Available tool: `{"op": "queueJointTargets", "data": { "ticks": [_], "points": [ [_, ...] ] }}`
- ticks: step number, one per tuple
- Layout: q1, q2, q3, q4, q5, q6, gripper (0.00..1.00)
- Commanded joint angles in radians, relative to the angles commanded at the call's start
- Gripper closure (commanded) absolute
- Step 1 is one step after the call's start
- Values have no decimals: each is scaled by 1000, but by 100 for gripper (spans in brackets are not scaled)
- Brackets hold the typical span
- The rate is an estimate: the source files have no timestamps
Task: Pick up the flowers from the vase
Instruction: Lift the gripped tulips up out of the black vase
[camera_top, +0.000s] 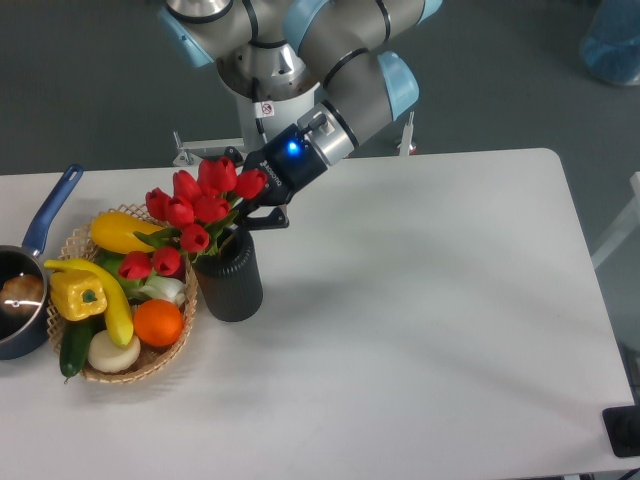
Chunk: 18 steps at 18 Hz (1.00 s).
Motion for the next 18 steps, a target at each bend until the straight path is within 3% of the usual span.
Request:
{"op": "queueJointTargets", "data": {
  "ticks": [5,11,18],
  "points": [
    [22,37,41,-74,-3,-26,97],
    [67,80,133,-224,-43,-58,97],
    [124,92,205,-224,-132,-207,97]
  ]
}}
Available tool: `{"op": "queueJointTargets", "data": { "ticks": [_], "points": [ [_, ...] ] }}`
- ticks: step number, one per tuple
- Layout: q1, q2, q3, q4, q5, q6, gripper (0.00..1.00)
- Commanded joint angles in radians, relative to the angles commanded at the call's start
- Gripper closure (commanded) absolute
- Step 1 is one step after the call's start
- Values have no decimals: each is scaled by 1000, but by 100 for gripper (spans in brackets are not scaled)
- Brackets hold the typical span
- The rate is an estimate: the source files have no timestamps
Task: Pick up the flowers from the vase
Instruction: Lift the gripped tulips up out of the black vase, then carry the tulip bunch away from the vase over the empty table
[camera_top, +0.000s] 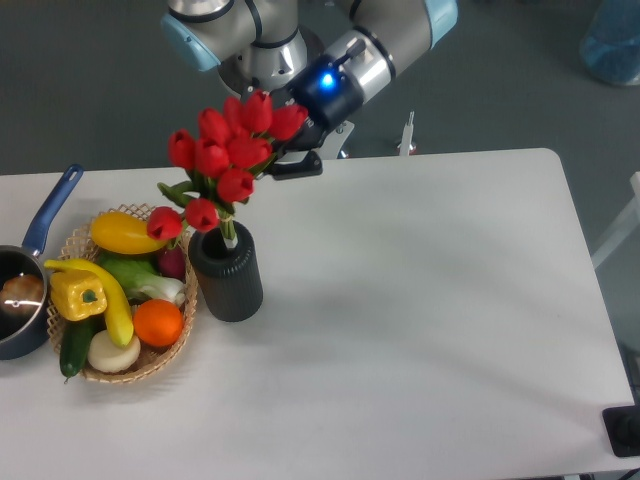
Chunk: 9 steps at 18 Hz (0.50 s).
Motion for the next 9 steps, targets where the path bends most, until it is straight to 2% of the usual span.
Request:
{"op": "queueJointTargets", "data": {
  "ticks": [4,9],
  "points": [
    [52,0,43,5,-51,-78,97],
    [156,0,55,6,-57,-82,97]
  ]
}}
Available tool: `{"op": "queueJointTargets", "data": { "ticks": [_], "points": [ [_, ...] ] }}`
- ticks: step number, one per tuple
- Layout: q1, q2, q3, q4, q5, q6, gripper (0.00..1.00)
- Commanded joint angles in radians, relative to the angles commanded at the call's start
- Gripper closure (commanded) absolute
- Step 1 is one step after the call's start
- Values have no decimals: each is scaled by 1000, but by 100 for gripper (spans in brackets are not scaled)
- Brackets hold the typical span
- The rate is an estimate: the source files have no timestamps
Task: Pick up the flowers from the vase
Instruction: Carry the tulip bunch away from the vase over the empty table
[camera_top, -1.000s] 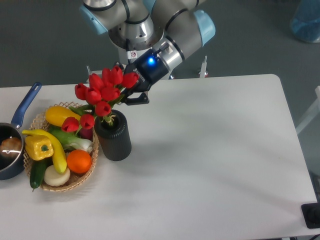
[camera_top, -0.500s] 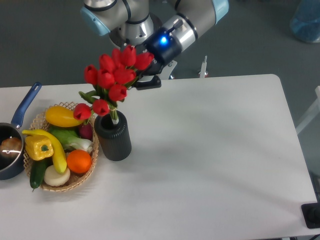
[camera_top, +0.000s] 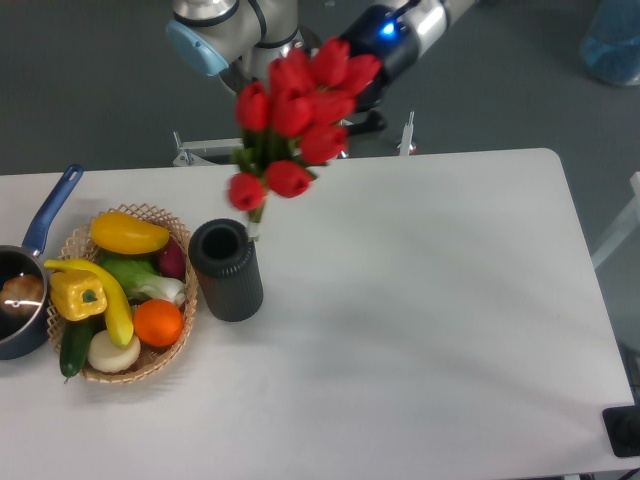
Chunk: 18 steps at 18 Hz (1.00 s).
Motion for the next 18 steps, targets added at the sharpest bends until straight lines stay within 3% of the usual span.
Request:
{"op": "queueJointTargets", "data": {
  "ticks": [7,9,11,15,18],
  "points": [
    [84,51,41,8,12,5,97],
    [103,43,41,38,31,8,97],
    [114,22,41,107,70,8,97],
    [105,-60,48,250,340,8,97],
    [83,-101,54,281,532,6,97]
  ]
}}
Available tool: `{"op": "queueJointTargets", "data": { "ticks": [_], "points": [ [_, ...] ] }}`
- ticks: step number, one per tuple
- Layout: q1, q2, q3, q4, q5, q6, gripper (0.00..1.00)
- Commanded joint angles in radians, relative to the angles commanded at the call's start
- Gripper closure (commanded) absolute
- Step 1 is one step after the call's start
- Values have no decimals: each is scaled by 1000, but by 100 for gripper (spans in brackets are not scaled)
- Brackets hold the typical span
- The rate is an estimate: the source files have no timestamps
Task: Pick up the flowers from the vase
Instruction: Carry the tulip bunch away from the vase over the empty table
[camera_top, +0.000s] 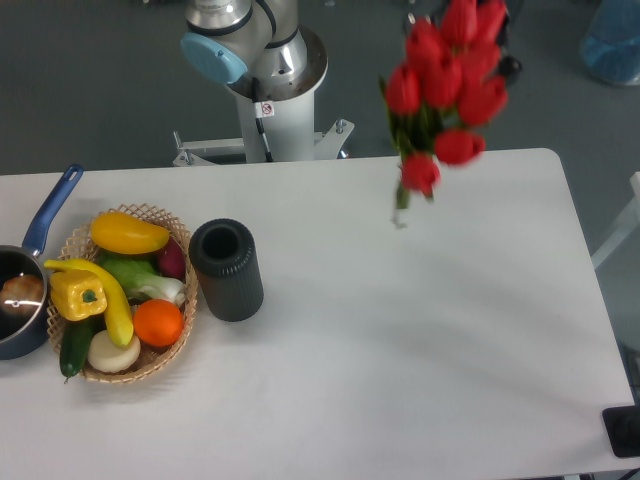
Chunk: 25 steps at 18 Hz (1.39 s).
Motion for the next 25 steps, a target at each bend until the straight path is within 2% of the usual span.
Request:
{"op": "queueJointTargets", "data": {
  "ticks": [3,7,9,10,13,16,20,23,25],
  "points": [
    [-11,-41,-3,3,146,2,97],
    [-22,-78,0,21,259,0,96],
    [-63,-109,14,25,356,0,96],
    [-102,-138,38,23,445,-6,96],
    [-166,-186,103,20,585,-9,96],
    [-198,-210,136,17,649,-11,97],
    [-255,-250,228,5,750,-18,97],
    [-259,-258,276,-55,809,-29,97],
    [-276,-259,294,-70,864,-28,96]
  ]
}}
